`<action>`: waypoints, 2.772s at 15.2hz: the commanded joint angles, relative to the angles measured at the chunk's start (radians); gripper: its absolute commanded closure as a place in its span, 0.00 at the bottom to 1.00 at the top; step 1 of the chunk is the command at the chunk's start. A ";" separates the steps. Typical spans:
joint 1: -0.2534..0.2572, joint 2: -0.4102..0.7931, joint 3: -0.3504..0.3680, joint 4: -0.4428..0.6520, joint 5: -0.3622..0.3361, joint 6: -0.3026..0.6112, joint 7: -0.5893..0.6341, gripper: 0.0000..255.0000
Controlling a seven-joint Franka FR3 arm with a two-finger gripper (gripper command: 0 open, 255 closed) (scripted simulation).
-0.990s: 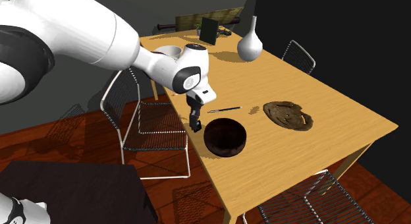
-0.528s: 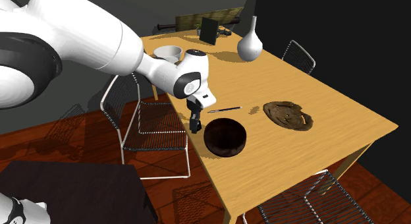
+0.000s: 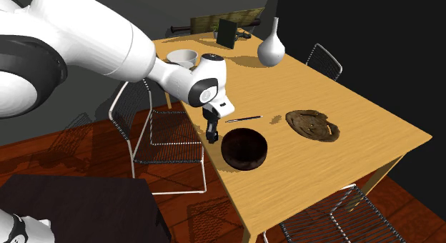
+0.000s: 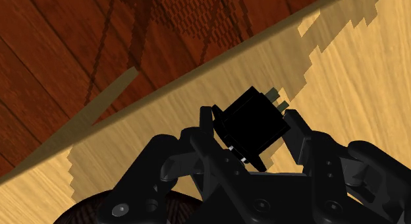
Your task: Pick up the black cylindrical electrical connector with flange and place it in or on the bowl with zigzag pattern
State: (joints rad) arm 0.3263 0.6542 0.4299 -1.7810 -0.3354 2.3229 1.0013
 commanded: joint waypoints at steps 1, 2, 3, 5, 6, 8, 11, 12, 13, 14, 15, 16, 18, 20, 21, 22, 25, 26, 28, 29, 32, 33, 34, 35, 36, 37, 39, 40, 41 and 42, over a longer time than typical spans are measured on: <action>0.000 0.000 0.000 0.000 0.000 0.000 0.000 1.00; 0.000 0.000 0.000 0.000 0.000 0.000 0.000 1.00; 0.000 0.000 0.000 0.000 0.000 0.000 0.000 1.00; 0.000 0.000 0.000 0.000 0.000 0.000 0.000 1.00; -0.003 -0.009 0.004 -0.001 0.004 -0.008 -0.002 1.00; -0.008 -0.028 0.011 -0.001 0.013 -0.025 -0.007 1.00; -0.015 -0.055 0.022 0.000 0.027 -0.052 -0.015 1.00; -0.018 -0.063 0.025 0.000 0.031 -0.061 -0.018 1.00; -0.020 -0.072 0.028 0.001 0.036 -0.070 -0.020 1.00; -0.022 -0.081 0.032 0.003 0.040 -0.079 -0.023 1.00; -0.025 -0.089 0.035 0.004 0.045 -0.089 -0.025 1.00; -0.027 -0.097 0.038 0.006 0.049 -0.098 -0.028 1.00; -0.031 -0.113 0.044 0.010 0.058 -0.117 -0.033 1.00; -0.035 -0.129 0.050 0.015 0.067 -0.136 -0.038 1.00; -0.037 -0.137 0.053 0.017 0.071 -0.146 -0.040 1.00; -0.039 -0.144 0.055 0.020 0.075 -0.156 -0.043 1.00; -0.044 -0.166 0.063 0.031 0.088 -0.186 -0.050 1.00; -0.045 -0.173 0.066 0.035 0.092 -0.196 -0.052 1.00; -0.048 -0.186 0.070 0.044 0.100 -0.217 -0.057 1.00; -0.049 -0.193 0.072 0.048 0.104 -0.228 -0.059 1.00; -0.053 -0.211 0.078 0.064 0.115 -0.260 -0.066 1.00; -0.054 -0.217 0.080 0.069 0.118 -0.271 -0.068 1.00; -0.054 -0.220 0.081 0.072 0.120 -0.275 -0.069 1.00; -0.065 -0.209 0.074 0.088 0.118 -0.282 -0.088 1.00; -0.075 -0.199 0.067 0.107 0.115 -0.289 -0.107 1.00; -0.085 -0.187 0.060 0.126 0.113 -0.297 -0.126 1.00; -0.104 -0.161 0.047 0.169 0.107 -0.314 -0.162 1.00; -0.112 -0.147 0.040 0.193 0.104 -0.324 -0.181 1.00; -0.120 -0.131 0.034 0.219 0.101 -0.334 -0.199 1.00; -0.128 -0.115 0.027 0.246 0.098 -0.345 -0.216 1.00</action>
State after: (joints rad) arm 0.2111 0.5306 0.4627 -1.5495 -0.2366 1.9836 0.8062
